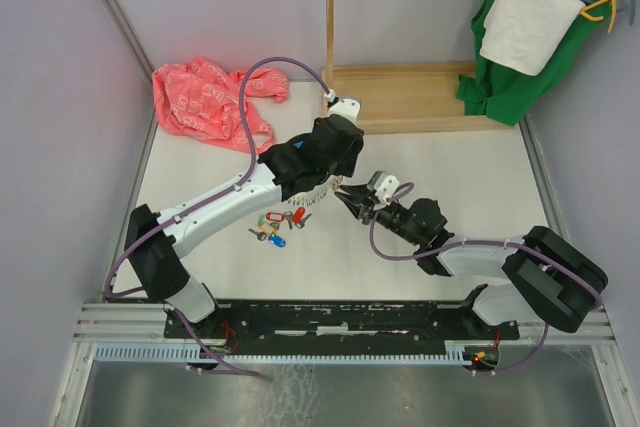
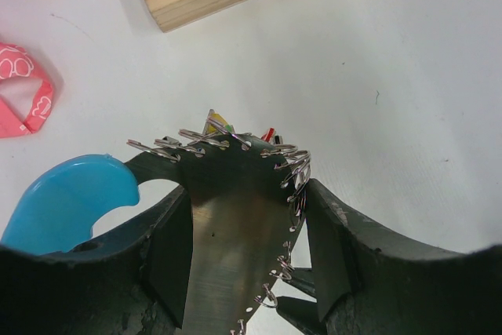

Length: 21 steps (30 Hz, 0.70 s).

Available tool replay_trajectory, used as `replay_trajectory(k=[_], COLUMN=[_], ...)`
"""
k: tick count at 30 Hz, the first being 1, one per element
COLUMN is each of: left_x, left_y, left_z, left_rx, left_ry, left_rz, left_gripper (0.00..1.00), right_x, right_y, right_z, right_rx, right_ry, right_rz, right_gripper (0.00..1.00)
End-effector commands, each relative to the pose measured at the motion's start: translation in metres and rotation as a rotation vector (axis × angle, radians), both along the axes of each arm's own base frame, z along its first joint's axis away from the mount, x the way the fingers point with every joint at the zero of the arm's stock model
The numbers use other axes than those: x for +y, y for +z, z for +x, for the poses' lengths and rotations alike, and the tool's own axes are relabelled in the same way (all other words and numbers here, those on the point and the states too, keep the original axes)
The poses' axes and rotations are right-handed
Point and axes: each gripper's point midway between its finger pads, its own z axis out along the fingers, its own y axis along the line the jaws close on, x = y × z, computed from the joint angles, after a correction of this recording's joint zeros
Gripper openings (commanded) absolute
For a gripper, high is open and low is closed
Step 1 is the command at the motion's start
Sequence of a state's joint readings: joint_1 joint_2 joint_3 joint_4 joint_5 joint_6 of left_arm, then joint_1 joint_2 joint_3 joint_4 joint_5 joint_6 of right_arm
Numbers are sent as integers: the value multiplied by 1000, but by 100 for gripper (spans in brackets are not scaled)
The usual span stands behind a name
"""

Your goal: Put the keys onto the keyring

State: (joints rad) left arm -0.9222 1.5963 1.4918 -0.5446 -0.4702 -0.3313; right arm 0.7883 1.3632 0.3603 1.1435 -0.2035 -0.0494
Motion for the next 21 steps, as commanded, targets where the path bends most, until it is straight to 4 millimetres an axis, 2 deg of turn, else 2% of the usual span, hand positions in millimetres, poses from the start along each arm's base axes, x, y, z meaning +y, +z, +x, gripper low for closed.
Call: replay_trajectory(k=[1,21], left_x=[-6,-9], left_y=[40,40], left_z=[10,9], left_rx=[-77,-68], left_ry=[55,49], left_rz=[-112,-127], left_gripper=[17,17], right_x=[-2,14], right_y=[9,25], right_z=[-4,-8], right_rx=[-12,-52], right_ry=[-4,35], right_rz=[59,90], right_gripper=[29,29])
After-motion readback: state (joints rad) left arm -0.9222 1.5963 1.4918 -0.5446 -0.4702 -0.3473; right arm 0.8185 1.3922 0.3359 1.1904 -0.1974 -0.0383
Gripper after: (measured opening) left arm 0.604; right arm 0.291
